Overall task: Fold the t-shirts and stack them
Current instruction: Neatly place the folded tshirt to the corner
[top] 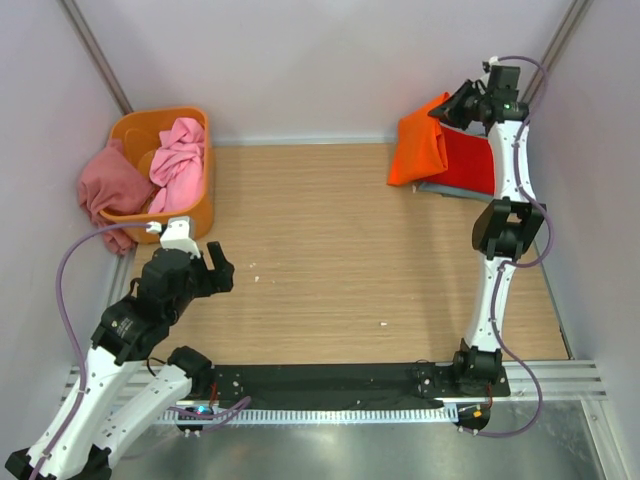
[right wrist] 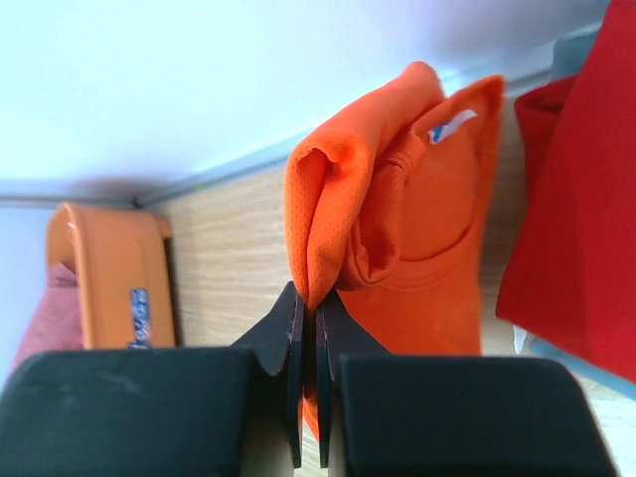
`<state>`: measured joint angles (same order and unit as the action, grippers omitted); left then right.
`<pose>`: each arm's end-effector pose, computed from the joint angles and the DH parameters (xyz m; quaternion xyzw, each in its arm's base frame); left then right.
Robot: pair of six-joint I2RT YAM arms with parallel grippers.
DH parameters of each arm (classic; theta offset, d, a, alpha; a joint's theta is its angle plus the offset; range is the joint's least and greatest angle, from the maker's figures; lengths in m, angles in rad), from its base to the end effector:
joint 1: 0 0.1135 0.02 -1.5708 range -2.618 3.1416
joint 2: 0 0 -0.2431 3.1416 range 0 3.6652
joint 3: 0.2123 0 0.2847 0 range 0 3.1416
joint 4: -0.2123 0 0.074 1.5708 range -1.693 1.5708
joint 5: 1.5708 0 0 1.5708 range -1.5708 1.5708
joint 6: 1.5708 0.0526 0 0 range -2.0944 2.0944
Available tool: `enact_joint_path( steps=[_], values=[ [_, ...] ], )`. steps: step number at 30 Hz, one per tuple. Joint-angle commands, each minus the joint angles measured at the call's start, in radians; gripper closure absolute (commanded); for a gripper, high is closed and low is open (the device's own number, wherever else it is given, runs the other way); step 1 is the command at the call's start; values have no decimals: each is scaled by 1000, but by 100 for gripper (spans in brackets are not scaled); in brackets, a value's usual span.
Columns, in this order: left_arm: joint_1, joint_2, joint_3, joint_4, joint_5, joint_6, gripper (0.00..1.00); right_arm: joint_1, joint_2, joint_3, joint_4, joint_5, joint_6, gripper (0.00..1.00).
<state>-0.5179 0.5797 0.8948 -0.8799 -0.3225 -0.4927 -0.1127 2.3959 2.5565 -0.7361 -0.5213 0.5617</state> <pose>0.1536 -0.0683 0.3236 -0.0665 0.8657 -0.1072 0.4844 0.5634 -0.0374 0.3171 0.1648 0.8419 0.3234 0.3993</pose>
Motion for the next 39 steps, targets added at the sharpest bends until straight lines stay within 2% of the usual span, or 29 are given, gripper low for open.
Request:
enact_joint_path(
  steps=[1,24,33,34,35,36,37,39],
  values=[
    [-2,2,-2,42,-12,2,19,-41,14,111,35,-80,75,99],
    [-2,6,-5,45,-13,2,18,-263,-11,67,69,-192,107,99],
    [-2,6,-8,45,-15,2,18,-327,65,7,86,-236,107,98],
    [-2,6,-7,45,-15,2,18,-331,72,5,83,-238,99,96],
    [-2,6,-7,45,-15,2,18,-337,80,-7,80,-230,83,86],
    [-2,5,-7,45,-15,2,18,-338,92,-12,60,-217,70,81],
    [-2,5,-7,45,-15,2,18,-341,98,-13,41,-197,55,63],
    [-2,5,-7,45,-15,2,18,-354,106,-15,5,-125,23,50]
  ],
)
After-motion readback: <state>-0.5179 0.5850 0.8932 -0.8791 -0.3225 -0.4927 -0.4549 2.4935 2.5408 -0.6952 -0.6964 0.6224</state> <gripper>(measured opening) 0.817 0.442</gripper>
